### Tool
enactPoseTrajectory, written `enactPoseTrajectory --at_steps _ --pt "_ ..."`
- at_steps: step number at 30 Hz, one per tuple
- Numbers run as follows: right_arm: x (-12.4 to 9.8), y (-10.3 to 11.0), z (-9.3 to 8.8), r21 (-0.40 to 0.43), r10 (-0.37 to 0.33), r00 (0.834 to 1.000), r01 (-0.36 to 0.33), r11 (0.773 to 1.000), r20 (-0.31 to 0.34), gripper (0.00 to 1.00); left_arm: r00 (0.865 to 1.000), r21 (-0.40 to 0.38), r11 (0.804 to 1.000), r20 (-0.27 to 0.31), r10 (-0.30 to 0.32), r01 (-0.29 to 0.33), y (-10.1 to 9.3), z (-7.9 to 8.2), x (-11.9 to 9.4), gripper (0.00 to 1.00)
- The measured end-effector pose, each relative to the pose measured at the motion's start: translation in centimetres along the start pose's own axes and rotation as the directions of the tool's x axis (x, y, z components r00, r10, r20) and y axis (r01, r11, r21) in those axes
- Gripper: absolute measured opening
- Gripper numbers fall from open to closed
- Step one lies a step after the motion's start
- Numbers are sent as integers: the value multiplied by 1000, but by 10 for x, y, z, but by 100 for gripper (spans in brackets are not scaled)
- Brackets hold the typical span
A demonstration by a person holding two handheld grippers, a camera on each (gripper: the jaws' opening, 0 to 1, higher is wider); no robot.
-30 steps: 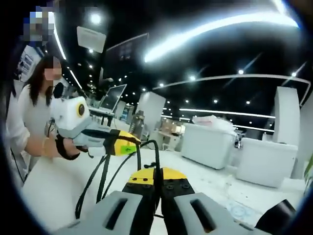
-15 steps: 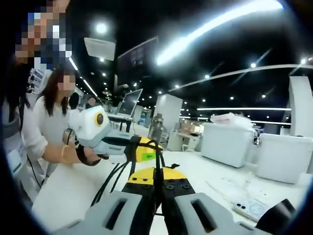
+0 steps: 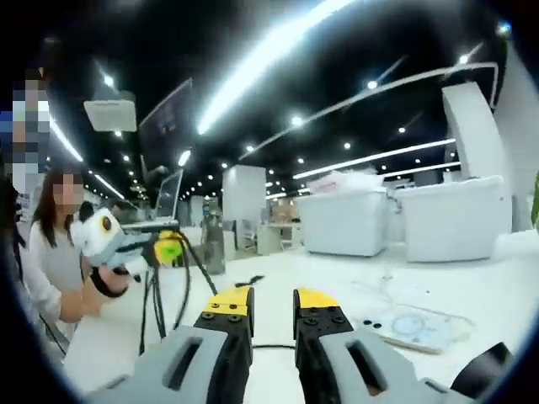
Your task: Coil the Type-C to USB data cable on the desktop and secure it with Velcro straps.
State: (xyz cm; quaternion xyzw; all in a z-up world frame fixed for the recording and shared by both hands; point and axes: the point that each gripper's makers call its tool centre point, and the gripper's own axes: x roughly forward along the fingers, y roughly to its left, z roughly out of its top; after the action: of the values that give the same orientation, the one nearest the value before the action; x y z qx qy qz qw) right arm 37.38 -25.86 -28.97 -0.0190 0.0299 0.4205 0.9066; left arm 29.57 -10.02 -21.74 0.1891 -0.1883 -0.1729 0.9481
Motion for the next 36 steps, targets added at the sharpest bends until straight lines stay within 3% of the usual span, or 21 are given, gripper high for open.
enactPoseTrajectory --at_steps 2,4,7,9,13,18,21,23,24,26,27,29,33,36 --pt "5 -10 -31 -87 -48 990 37 996 -129 18 1000 12 1000 18 4 -4 1 5 -2 5" --pt "10 -9 -56 -135 -50 975 21 991 -217 18 999 28 1000 43 8 -9 1 12 -4 5" --pt "13 -2 -76 -84 -29 962 7 996 -272 18 997 65 998 74 16 -21 1 21 -6 5" --pt "13 -8 -82 -113 -61 951 28 993 -304 18 996 86 996 91 20 -28 1 26 -8 5" --pt "13 -18 -86 -101 -98 942 69 992 -320 15 988 121 991 150 32 -50 1 43 -13 5" --pt "18 -4 -83 -18 -36 955 32 999 -296 14 973 125 990 230 36 -66 2 66 -18 5" --pt "21 4 -83 16 -14 951 19 1000 -309 14 962 107 991 268 51 -82 7 78 -21 5" --pt "21 2 -90 -30 -33 938 24 999 -345 14 953 105 990 295 61 -96 10 86 -23 5" --pt "23 1 -89 -64 -47 941 27 998 -336 13 949 100 990 308 68 -103 12 91 -25 5" --pt "22 7 -88 -44 -30 940 16 999 -341 11 940 90 989 333 78 -114 15 98 -28 5" --pt "23 9 -88 -44 -25 938 10 999 -346 4 937 87 990 339 79 -115 16 101 -30 5" --pt "24 13 -89 -98 -24 938 -10 995 -347 4 931 80 990 355 81 -117 15 105 -32 5" --pt "23 16 -85 -223 -56 930 -29 974 -364 2 935 77 992 348 63 -96 10 102 -30 5" --pt "24 15 -68 -244 -72 950 -5 970 -303 1 945 71 995 326 40 -67 5 95 -28 5"
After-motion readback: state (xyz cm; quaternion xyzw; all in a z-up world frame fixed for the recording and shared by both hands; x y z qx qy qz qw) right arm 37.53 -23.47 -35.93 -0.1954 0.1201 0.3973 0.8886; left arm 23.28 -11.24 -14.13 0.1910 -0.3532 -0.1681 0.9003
